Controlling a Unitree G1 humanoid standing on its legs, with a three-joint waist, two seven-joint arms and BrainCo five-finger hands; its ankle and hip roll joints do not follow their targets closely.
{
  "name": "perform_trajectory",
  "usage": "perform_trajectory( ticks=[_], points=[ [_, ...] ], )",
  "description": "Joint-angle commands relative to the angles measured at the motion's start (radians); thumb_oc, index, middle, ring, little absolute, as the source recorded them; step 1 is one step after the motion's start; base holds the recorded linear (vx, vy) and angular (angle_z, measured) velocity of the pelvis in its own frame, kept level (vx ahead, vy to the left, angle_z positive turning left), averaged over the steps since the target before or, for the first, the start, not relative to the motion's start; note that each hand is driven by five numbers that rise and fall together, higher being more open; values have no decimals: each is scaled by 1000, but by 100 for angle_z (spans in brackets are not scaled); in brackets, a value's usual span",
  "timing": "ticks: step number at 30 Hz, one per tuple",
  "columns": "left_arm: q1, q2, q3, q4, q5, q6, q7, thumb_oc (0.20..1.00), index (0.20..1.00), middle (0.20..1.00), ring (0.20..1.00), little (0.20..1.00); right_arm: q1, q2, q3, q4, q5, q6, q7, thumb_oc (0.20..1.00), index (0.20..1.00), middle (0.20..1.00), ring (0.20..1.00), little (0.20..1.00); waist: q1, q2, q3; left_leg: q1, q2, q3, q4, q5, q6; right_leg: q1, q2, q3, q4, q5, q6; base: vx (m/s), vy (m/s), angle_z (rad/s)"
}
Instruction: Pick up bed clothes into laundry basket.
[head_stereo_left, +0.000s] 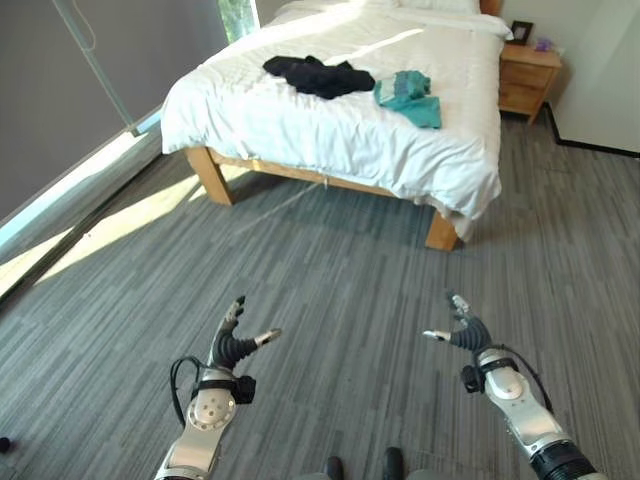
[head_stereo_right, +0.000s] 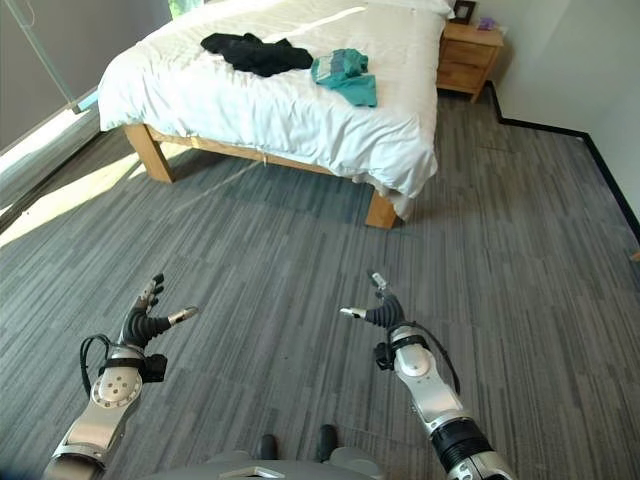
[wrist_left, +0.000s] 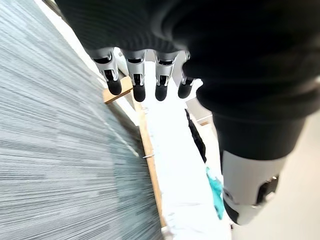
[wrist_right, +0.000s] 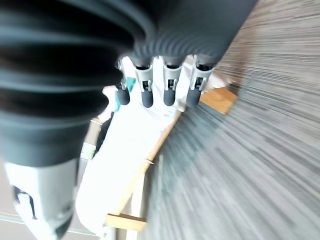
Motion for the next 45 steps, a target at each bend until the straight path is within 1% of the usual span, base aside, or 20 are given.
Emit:
perform_trajectory(
  ticks=[1,10,12,14,16,19,21,25,26,28,29,31,32,34,36,38,39,41,44,45],
  points=[
    [-25,69,45,-74,22,-71,8,1000,1000,1000,1000,1000,-39,14,-48,-102,26,-84,-11,1000,1000,1000,1000,1000,10,-56,-11,-6,24,-90,9,-24,-67,27,-80,82,73,-82,107,56,-7,0],
    [12,43,68,-90,43,-38,-6,1000,1000,1000,1000,1000,-35,34,-35,-119,14,-70,-6,1000,1000,1000,1000,1000,39,-55,19,-34,3,-123,41,-49,-42,-36,-66,101,150,-92,114,17,3,-2],
    [9,51,72,-89,36,-31,-15,1000,1000,1000,1000,1000,-39,36,-34,-101,8,-67,-2,1000,1000,1000,1000,1000,50,-51,33,-35,1,-126,59,-78,-29,-76,-59,80,273,-122,137,39,31,-8],
    [10,56,68,-90,38,-24,-13,1000,1000,1000,1000,1000,-50,35,-30,-100,-23,-54,-7,1000,1000,1000,1000,1000,42,-38,62,-15,4,-136,63,-90,-14,-154,-65,67,451,-46,186,57,51,0],
    [0,51,58,-81,39,-20,-4,1000,1000,1000,1000,1000,-50,41,-36,-93,-27,-53,-18,1000,1000,1000,1000,1000,31,-22,84,22,21,-163,47,-106,-13,-234,-69,56,558,-33,185,194,26,15],
    [-16,41,42,-91,6,-30,-3,1000,1000,1000,1000,1000,-53,31,-43,-100,-21,-51,-29,1000,1000,1000,1000,1000,-2,-14,101,93,30,-201,6,-141,-28,-308,-88,7,434,-57,159,369,-63,47],
    [-69,62,15,-91,-20,-39,-18,1000,1000,1000,1000,1000,-82,6,-44,-117,-31,-48,-38,1000,1000,1000,1000,1000,-47,-26,117,182,66,-208,-26,-200,-71,-368,-142,-79,184,11,180,627,-226,61],
    [-82,78,-4,-91,-4,-49,-39,1000,1000,1000,1000,1000,-86,0,-43,-120,-39,-50,-35,1000,1000,1000,1000,1000,-75,-39,97,240,114,-196,-24,-253,-107,-337,-154,-138,115,59,179,411,-147,48],
    [-77,74,-6,-90,-5,-46,-43,1000,1000,1000,1000,1000,-80,-5,-39,-127,-41,-54,-28,1000,1000,1000,1000,1000,-85,-41,87,244,135,-192,11,-242,-118,-331,-142,-124,131,59,165,463,-178,7],
    [-34,69,0,-108,-34,-44,-69,1000,1000,1000,1000,1000,-63,-6,-22,-136,-40,-56,-8,1000,1000,1000,1000,1000,-103,-29,73,198,167,-172,208,-145,-150,-306,-106,-109,161,44,133,457,-196,6],
    [-15,72,11,-116,-37,-38,-81,1000,1000,1000,1000,1000,-61,-3,-3,-128,-32,-65,2,1000,1000,1000,1000,1000,-103,-34,70,147,165,-172,380,-55,-159,-266,-85,-102,150,37,104,465,-237,-10],
    [2,93,24,-123,-28,-26,-97,1000,1000,1000,1000,1000,-70,-5,6,-100,-20,-59,-1,1000,1000,1000,1000,1000,-80,-68,87,26,121,-189,677,26,-132,-192,-69,-85,122,16,57,635,-254,-53],
    [-4,95,29,-120,-28,-24,-91,1000,1000,1000,1000,1000,-78,-11,1,-96,-10,-51,-9,1000,1000,1000,1000,1000,-33,-94,120,-119,53,-174,906,-39,-106,-111,-66,-43,95,-15,34,519,-148,-109],
    [-11,100,31,-119,-15,-21,-88,1000,1000,1000,1000,1000,-83,-14,-6,-93,-10,-47,-13,1000,1000,1000,1000,1000,-12,-98,129,-191,7,-157,938,-77,-97,-79,-64,-18,84,-25,31,380,-27,-164],
    [-13,101,41,-125,9,-22,-80,1000,1000,1000,1000,1000,-91,-9,-12,-81,-9,-45,-16,1000,1000,1000,1000,1000,28,-101,133,-304,-28,-103,866,-88,-92,-36,-65,28,64,-47,39,416,82,-146],
    [-19,105,48,-136,15,-31,-78,1000,1000,1000,1000,1000,-92,-13,-19,-71,-19,-46,-22,1000,1000,1000,1000,1000,64,-92,131,-350,4,-54,660,-71,-90,12,-65,57,52,-78,52,494,147,-103],
    [-26,111,52,-138,13,-34,-74,1000,1000,1000,1000,1000,-94,-16,-23,-70,-24,-45,-24,1000,1000,1000,1000,1000,68,-81,124,-365,38,-34,543,-68,-86,28,-62,51,48,-93,59,544,201,-83],
    [-42,113,49,-129,9,-34,-53,1000,1000,1000,1000,1000,-95,-32,-28,-65,-60,-40,-35,1000,1000,1000,1000,1000,85,-70,117,-351,119,3,295,36,-107,89,-69,51,39,-134,78,550,275,-49],
    [-77,102,33,-93,-11,-25,-27,1000,1000,1000,1000,1000,-100,-38,-39,-46,-90,-28,-60,1000,1000,1000,1000,1000,85,-53,112,-363,221,90,116,151,-138,165,-95,17,45,-186,100,544,348,-17],
    [-75,94,32,-85,-17,-14,-20,1000,1000,1000,1000,1000,-95,-37,-44,-49,-117,-17,-68,1000,1000,1000,1000,1000,75,-44,97,-374,272,171,84,183,-141,205,-109,-2,61,-208,117,652,481,5]
  ],
)
